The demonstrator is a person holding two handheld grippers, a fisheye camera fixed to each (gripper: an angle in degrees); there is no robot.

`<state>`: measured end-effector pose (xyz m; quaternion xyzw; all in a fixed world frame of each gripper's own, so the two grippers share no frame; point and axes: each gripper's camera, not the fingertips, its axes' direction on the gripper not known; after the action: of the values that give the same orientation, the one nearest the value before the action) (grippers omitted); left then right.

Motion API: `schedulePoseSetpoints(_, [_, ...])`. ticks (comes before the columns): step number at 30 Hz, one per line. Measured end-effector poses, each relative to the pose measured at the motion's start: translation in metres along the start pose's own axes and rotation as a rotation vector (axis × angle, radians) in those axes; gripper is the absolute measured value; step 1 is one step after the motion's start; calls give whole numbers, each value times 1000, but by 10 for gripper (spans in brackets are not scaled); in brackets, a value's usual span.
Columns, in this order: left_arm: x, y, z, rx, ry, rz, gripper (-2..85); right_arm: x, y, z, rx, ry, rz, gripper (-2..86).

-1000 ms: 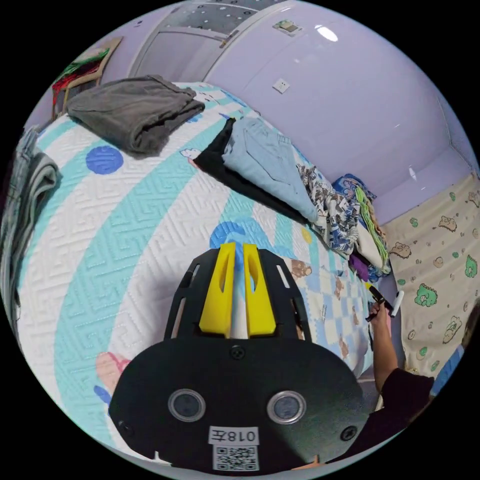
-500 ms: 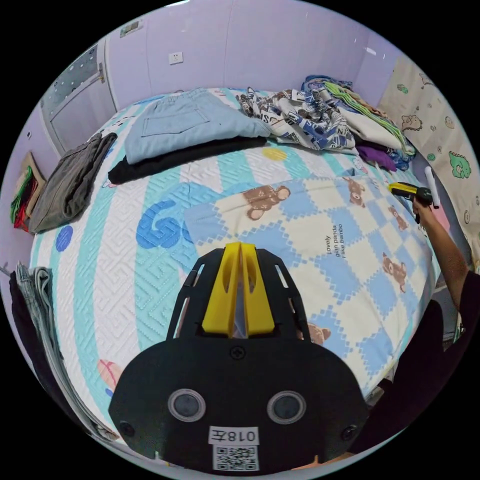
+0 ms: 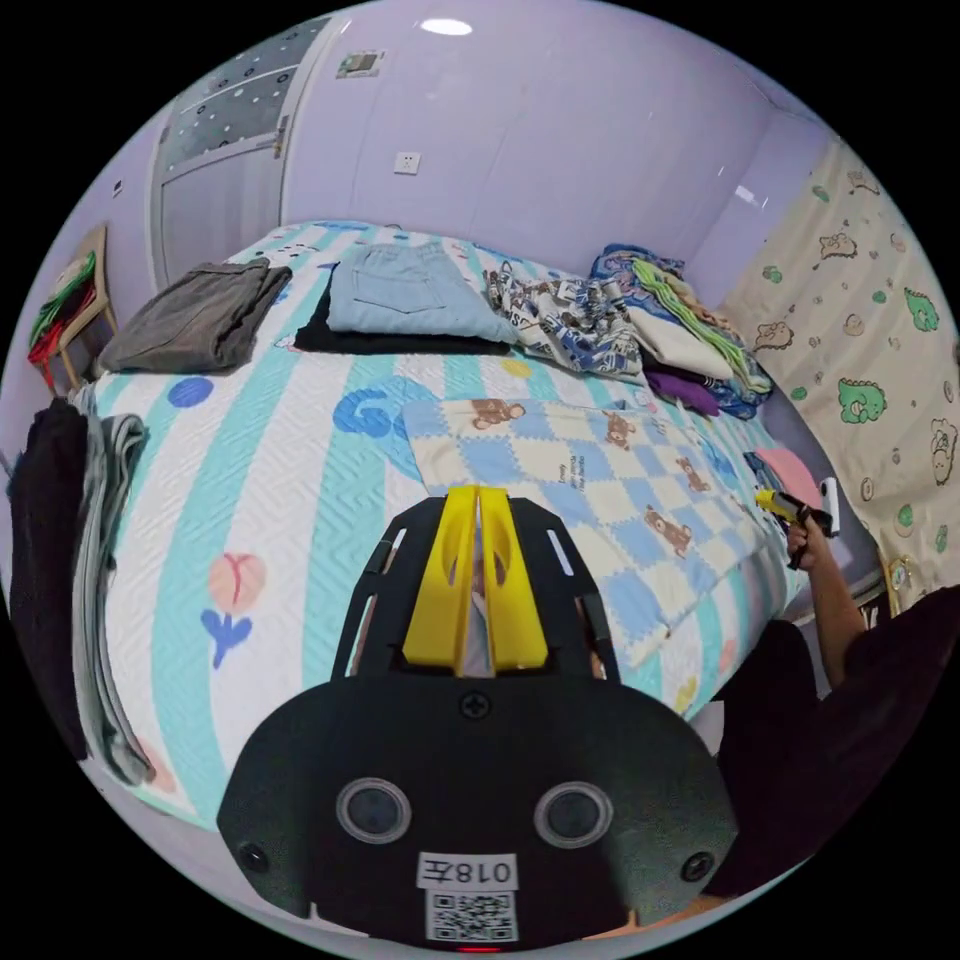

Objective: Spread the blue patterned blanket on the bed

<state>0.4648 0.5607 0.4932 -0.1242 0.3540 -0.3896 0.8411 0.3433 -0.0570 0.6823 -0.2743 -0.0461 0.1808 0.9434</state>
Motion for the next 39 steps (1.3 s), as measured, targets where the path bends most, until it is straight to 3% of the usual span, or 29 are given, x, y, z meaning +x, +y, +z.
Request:
schedulePoseSetpoints(5, [-2, 77, -50, 44, 140, -158, 1, 49, 73, -8, 45, -239, 305, 102])
schedulePoseSetpoints(7, [-11, 117, -57, 129, 263, -369, 21, 54, 82, 3, 34, -277, 342, 106])
schedulePoseSetpoints(10, [-22, 165, -55, 223, 305, -630, 52, 61, 87, 12, 62, -249, 383, 108])
schedulePoseSetpoints(13, [-29, 190, -46, 214, 354, -750, 74, 74, 88, 12, 105, -283, 437, 111])
schedulePoseSetpoints(29, [-12, 245, -52, 166, 342, -937, 78, 123, 96, 30, 134, -429, 556, 114])
schedulePoseSetpoints(39, [-15, 238, -37, 223, 486, -965, 85, 132, 85, 58, 161, -378, 567, 70])
